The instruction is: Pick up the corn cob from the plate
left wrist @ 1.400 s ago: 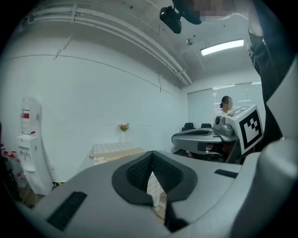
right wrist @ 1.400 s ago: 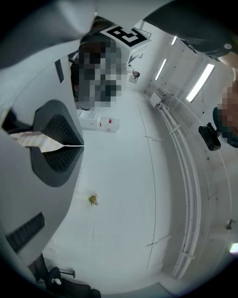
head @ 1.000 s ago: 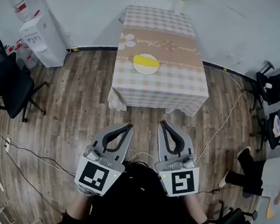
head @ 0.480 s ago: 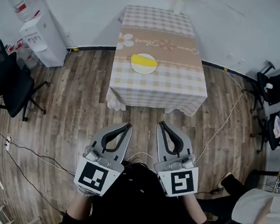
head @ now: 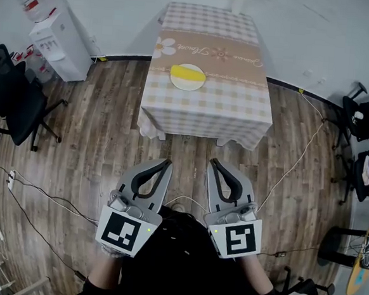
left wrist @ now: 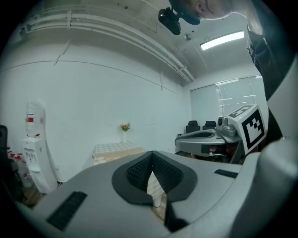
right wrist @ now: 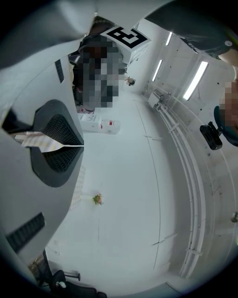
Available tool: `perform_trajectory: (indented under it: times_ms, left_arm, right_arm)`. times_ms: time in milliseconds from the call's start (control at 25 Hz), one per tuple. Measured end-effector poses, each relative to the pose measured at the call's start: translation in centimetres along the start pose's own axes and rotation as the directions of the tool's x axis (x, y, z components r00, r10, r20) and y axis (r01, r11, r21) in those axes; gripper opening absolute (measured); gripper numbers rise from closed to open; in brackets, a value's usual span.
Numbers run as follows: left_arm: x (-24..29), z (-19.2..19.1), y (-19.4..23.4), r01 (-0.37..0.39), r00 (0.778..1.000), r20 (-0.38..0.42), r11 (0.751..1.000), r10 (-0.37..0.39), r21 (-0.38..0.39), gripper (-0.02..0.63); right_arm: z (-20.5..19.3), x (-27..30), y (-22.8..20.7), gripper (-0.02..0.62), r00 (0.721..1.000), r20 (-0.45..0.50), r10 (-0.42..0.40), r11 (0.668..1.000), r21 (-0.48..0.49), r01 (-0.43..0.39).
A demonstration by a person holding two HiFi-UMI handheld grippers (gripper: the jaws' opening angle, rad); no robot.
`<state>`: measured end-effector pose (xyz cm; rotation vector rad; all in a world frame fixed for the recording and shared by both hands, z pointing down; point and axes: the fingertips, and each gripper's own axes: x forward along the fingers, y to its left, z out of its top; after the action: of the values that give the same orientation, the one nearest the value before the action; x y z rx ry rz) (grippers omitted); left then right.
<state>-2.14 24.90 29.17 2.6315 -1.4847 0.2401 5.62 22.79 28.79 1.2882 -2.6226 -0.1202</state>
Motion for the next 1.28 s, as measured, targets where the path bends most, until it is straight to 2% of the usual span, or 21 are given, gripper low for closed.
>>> perform_trajectory:
  times_ms: [640, 1080, 1280]
  left_arm:
    - [0.2, -0.1, -3.5, -0.042, 0.999, 0.002, 0.999, 0.042, 0.033, 0.012]
    - [1.0, -0.3, -2.4, -0.043, 0.999, 0.015, 0.999, 0.043, 0.032, 0.012]
    - [2.6, 0.5, -1.5, -0.024, 0.999, 0.036, 0.999, 0.022, 0.044, 0.012]
  right_arm:
    - [-1.2, -3.6, -2.2, 0.046, 0.999, 0.033, -0.011, 1.0, 0.018, 0.01]
    - [-1.3, -2.6, -2.0, 0.044, 1.0, 0.025, 0.004, 1.0, -0.013, -0.003]
    - [-1.4, -1.4, -3.1, 0.044, 0.999, 0.025, -0.022, 1.0, -0.013, 0.023]
